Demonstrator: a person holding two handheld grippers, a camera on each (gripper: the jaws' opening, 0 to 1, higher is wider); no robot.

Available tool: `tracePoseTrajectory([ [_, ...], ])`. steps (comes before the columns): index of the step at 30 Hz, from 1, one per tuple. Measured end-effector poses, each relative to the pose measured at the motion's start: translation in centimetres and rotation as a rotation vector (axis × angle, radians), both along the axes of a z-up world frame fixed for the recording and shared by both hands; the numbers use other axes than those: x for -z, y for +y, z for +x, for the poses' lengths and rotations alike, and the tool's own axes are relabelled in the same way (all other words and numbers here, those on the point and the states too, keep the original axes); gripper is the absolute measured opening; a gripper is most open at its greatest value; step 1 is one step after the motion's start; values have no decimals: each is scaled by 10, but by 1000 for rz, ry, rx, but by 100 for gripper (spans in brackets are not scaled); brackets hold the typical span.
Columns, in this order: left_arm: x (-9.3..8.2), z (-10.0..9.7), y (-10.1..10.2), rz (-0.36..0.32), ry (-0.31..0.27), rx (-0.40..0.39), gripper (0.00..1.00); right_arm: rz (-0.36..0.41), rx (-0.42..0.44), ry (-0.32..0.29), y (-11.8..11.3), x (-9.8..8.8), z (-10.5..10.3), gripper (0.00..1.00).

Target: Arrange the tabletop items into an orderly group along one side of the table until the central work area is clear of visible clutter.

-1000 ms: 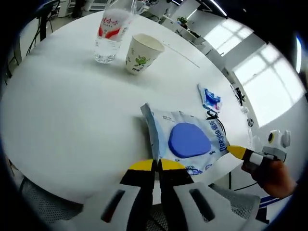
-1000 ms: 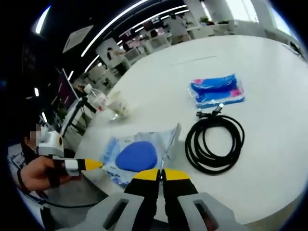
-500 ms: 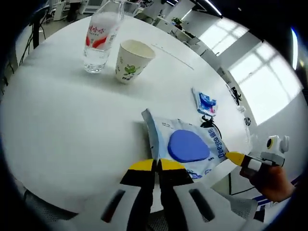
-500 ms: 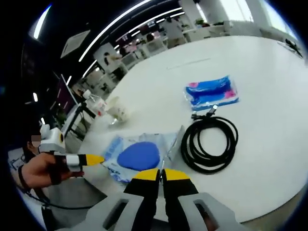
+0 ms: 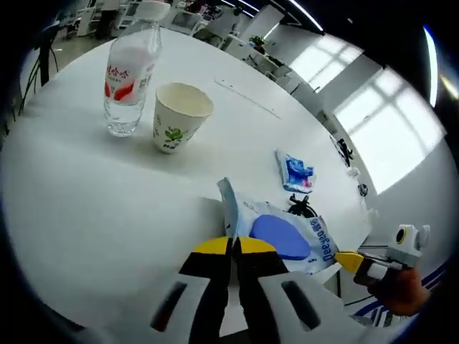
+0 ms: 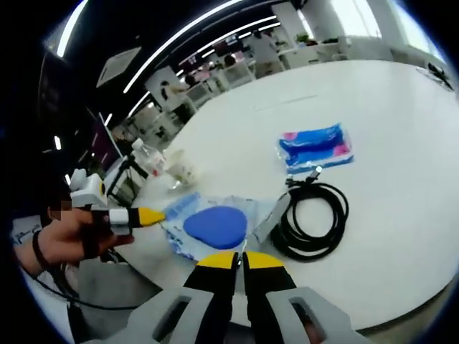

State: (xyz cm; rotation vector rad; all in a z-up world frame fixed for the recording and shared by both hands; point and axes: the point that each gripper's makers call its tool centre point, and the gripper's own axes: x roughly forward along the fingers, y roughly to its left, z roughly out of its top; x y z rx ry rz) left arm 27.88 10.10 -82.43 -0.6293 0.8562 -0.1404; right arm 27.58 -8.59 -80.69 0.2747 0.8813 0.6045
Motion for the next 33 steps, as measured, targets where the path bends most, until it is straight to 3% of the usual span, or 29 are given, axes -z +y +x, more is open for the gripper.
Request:
tracePoseTrajectory([
  [12, -1, 17, -1, -29, -18, -40, 0, 7, -10, -5, 1, -4, -1, 0],
  [20, -9, 32, 5, -64, -40, -88, 0, -3, -24, -36, 4, -14, 16, 0],
  [23, -12, 37, 7, -72, -49, -107, 0, -38, -43, -78, 2, -16, 30, 0],
  [33, -6, 46, 13, -75, -53, -153, 0, -84, -87, -107, 9, -13, 56, 0],
])
